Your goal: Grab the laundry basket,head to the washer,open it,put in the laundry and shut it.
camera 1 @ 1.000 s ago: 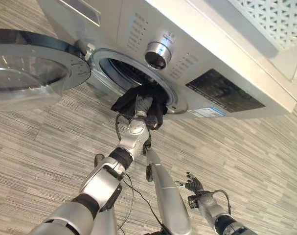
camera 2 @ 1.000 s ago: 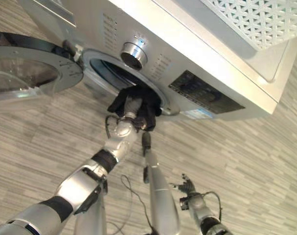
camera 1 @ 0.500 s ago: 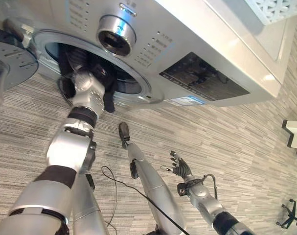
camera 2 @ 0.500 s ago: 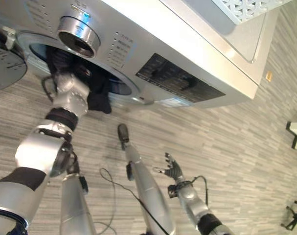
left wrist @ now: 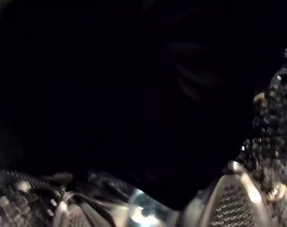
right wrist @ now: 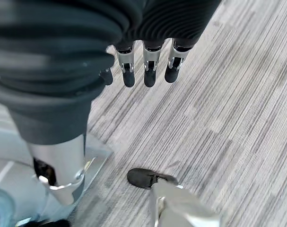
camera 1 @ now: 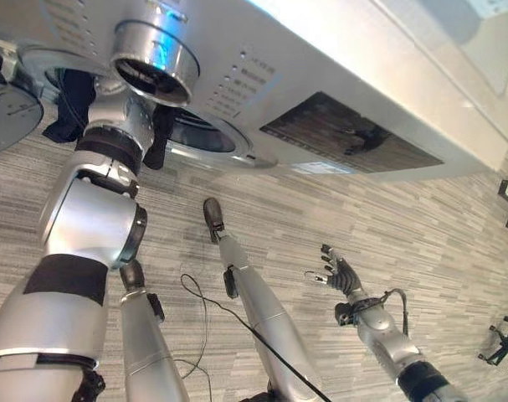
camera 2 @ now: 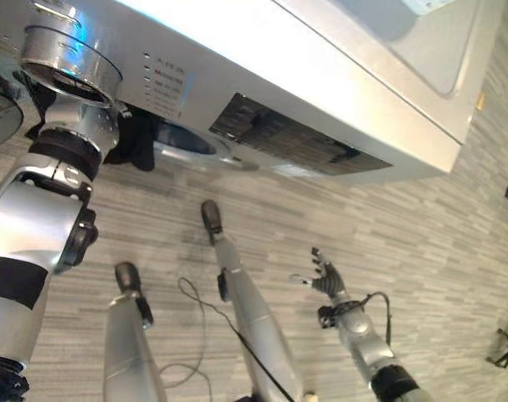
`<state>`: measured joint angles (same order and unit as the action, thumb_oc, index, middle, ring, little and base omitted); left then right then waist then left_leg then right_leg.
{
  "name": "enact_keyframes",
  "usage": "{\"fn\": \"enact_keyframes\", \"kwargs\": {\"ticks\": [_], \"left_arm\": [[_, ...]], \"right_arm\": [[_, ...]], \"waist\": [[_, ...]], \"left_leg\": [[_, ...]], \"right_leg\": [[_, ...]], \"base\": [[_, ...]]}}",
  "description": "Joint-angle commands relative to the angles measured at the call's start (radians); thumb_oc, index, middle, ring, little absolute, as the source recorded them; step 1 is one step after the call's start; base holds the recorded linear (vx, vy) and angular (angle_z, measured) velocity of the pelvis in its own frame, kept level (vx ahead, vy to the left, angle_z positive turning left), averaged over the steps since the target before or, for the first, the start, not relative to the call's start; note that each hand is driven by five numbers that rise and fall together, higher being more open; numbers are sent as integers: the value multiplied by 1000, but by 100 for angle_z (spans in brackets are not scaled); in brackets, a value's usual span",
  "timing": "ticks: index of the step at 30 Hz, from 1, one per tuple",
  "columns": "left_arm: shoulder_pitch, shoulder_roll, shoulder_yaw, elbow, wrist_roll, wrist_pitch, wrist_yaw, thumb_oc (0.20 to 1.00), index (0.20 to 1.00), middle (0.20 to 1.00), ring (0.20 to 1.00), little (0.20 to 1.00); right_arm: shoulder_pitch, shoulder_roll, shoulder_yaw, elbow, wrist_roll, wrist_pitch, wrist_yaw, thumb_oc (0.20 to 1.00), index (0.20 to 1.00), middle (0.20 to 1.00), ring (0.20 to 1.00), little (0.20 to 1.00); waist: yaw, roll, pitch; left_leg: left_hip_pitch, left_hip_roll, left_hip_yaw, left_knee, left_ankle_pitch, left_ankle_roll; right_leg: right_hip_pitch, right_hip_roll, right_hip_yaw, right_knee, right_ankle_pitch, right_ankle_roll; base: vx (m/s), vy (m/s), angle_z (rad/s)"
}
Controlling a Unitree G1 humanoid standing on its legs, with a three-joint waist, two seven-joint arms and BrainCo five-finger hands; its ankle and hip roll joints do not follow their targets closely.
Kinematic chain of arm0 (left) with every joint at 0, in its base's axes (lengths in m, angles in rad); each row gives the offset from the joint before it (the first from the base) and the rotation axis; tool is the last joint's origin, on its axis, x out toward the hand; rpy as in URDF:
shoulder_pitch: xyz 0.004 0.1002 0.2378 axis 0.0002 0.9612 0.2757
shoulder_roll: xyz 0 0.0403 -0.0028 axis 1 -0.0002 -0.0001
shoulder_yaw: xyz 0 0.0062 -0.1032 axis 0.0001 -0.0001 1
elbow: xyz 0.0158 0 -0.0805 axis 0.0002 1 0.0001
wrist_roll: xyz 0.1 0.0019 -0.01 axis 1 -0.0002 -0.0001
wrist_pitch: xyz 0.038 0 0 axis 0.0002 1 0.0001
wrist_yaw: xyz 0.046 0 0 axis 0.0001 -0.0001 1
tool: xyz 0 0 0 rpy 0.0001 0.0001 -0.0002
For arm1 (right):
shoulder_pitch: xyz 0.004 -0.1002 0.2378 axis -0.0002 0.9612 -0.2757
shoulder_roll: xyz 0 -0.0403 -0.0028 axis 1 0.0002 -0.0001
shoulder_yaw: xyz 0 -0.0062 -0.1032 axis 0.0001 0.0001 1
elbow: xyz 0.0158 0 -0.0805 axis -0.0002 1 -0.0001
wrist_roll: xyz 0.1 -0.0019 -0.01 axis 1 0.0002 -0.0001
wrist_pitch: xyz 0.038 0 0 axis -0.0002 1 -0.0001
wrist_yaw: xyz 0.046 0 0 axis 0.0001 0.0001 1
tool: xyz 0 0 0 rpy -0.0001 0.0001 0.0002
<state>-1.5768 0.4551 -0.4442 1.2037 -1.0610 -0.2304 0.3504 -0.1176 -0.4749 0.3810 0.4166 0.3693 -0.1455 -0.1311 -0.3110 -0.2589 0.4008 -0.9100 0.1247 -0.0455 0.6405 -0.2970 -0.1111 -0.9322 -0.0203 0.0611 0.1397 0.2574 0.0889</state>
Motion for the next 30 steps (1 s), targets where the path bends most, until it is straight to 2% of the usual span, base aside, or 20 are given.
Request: {"fn": "enact_keyframes", "kwargs": {"ticks": [1,2,3,5,6,8,12,13,15,16,17,18,19,21,22,23,24,26,28,30], "left_arm": [[-298,-101,28,-529,-128,-287,-58,200,200,200,200,200],[-282,-106,29,-547,-124,-292,-52,200,200,200,200,200],[-198,-190,63,-794,-100,-363,-58,200,200,200,200,200],[-132,-245,63,-885,-88,-368,-48,200,200,200,200,200],[-69,-330,54,-972,-117,-370,-68,200,200,200,200,200],[0,-380,42,-1020,-159,-351,-104,200,200,200,200,200],[44,-408,50,-961,-186,-346,-66,200,200,200,200,200],[22,-391,49,-839,-185,-337,1,1000,1000,1000,1000,1000],[2,-377,56,-767,-199,-330,9,1000,1000,1000,1000,1000],[-22,-303,49,-660,-142,-273,36,1000,1000,1000,1000,1000],[-27,-302,50,-657,-140,-270,37,1000,1000,1000,1000,1000],[-33,-237,8,-541,-10,-147,19,1000,1000,1000,1000,1000],[-36,-236,9,-537,-9,-144,18,1000,1000,1000,1000,1000],[-60,-140,-114,-276,223,33,-106,1000,1000,1000,1000,1000],[-96,-97,-176,-167,327,65,-146,1000,1000,1000,1000,1000],[-183,-38,-356,-39,675,138,-205,1000,1000,1000,1000,1000],[-187,-39,-358,-34,677,136,-206,1000,1000,1000,1000,1000],[-212,-32,-467,33,901,174,-220,1000,1000,1000,1000,1000],[-223,-58,-583,-9,1125,194,-239,1000,1000,1000,1000,1000],[-218,-80,-604,-60,1194,199,-233,1000,1000,1000,1000,1000]], "right_arm": [[106,-119,-78,-65,-27,5,-15,1000,1000,1000,1000,1000],[115,-119,-84,-67,-28,6,-14,1000,1000,1000,1000,1000],[143,-120,-97,-64,-70,17,-17,1000,1000,1000,1000,1000],[150,-124,-99,-61,-81,26,-22,1000,1000,1000,1000,1000],[141,-123,-89,-56,-81,37,-24,1000,1000,1000,1000,1000],[137,-118,-75,-62,-88,48,-24,1000,1000,1000,1000,1000],[118,-116,-48,-88,-96,49,-23,1000,1000,1000,1000,1000],[102,-116,-34,-88,-86,42,-32,1000,1000,1000,1000,1000],[94,-113,-27,-81,-84,40,-37,1000,1000,1000,1000,1000],[96,-108,-28,-74,-82,31,-42,1000,1000,1000,1000,1000],[93,-108,-27,-73,-82,30,-43,1000,1000,1000,1000,1000],[99,-105,-33,-57,-74,19,-36,1000,1000,1000,1000,1000],[98,-104,-32,-56,-74,18,-36,1000,1000,1000,1000,1000],[92,-124,-40,-37,-57,3,-7,1000,1000,1000,1000,1000],[87,-131,-48,-30,-47,2,6,1000,1000,1000,1000,1000],[74,-153,-62,-3,-51,-2,37,1000,1000,1000,1000,1000],[72,-150,-62,-2,-52,-2,38,1000,1000,1000,1000,1000],[60,-162,-70,12,-66,-2,49,1000,1000,1000,1000,1000],[51,-164,-77,34,-78,6,47,1000,1000,1000,1000,1000],[48,-156,-73,51,-72,9,43,1000,1000,1000,1000,1000]], "waist": [[-26,81,22],[-23,84,19],[-14,94,28],[-6,101,27],[-3,107,40],[-2,103,47],[-2,90,50],[0,84,47],[-1,84,49],[2,90,51],[1,89,53],[4,99,54],[3,98,55],[4,107,54],[2,107,55],[-1,114,51],[0,112,53],[-3,116,50],[0,125,45],[6,132,43]], "left_leg": [[142,21,26,-200,40,50],[143,20,24,-203,41,50],[145,11,19,-223,51,44],[145,8,15,-230,57,41],[146,3,12,-243,64,35],[151,4,12,-255,66,30],[158,13,16,-260,62,28],[164,19,16,-259,61,30],[165,22,16,-256,61,31],[174,26,17,-261,68,32],[176,25,17,-262,68,32],[185,25,20,-271,78,31],[186,25,20,-273,79,30],[196,27,24,-280,90,27],[199,25,26,-284,97,25],[203,24,29,-284,104,24],[203,25,29,-283,103,24],[205,25,30,-285,104,23],[204,23,30,-287,99,23],[200,22,28,-290,99,23]], "right_leg": [[7,25,-7,74,-166,55],[7,24,-8,75,-167,55],[0,20,-11,75,-171,54],[-3,18,-12,77,-174,51],[-10,19,-10,84,-177,48],[-17,25,-10,91,-181,43],[-20,38,-6,97,-184,39],[-18,45,-7,99,-186,38],[-16,46,-6,100,-188,37],[-10,45,-7,102,-191,36],[-9,45,-7,102,-191,36],[-3,39,-12,103,-193,34],[-2,38,-12,103,-193,34],[7,33,-18,102,-194,32],[9,28,-19,101,-190,33],[11,24,-21,103,-187,33],[12,24,-21,104,-188,33],[13,23,-20,106,-188,34],[12,19,-19,105,-191,36],[11,16,-20,106,-194,36]], "base": [[34,-28,12],[68,-60,18],[42,-45,23],[28,-39,31],[6,-18,19],[5,-13,6],[7,-14,-5],[0,0,0],[21,-36,-6],[22,-39,-9],[17,-31,-9],[3,-8,-3],[2,-5,5],[-2,4,12],[-14,21,9],[-17,20,7],[-9,25,5],[3,16,12],[5,35,7],[-3,25,-7]]}}
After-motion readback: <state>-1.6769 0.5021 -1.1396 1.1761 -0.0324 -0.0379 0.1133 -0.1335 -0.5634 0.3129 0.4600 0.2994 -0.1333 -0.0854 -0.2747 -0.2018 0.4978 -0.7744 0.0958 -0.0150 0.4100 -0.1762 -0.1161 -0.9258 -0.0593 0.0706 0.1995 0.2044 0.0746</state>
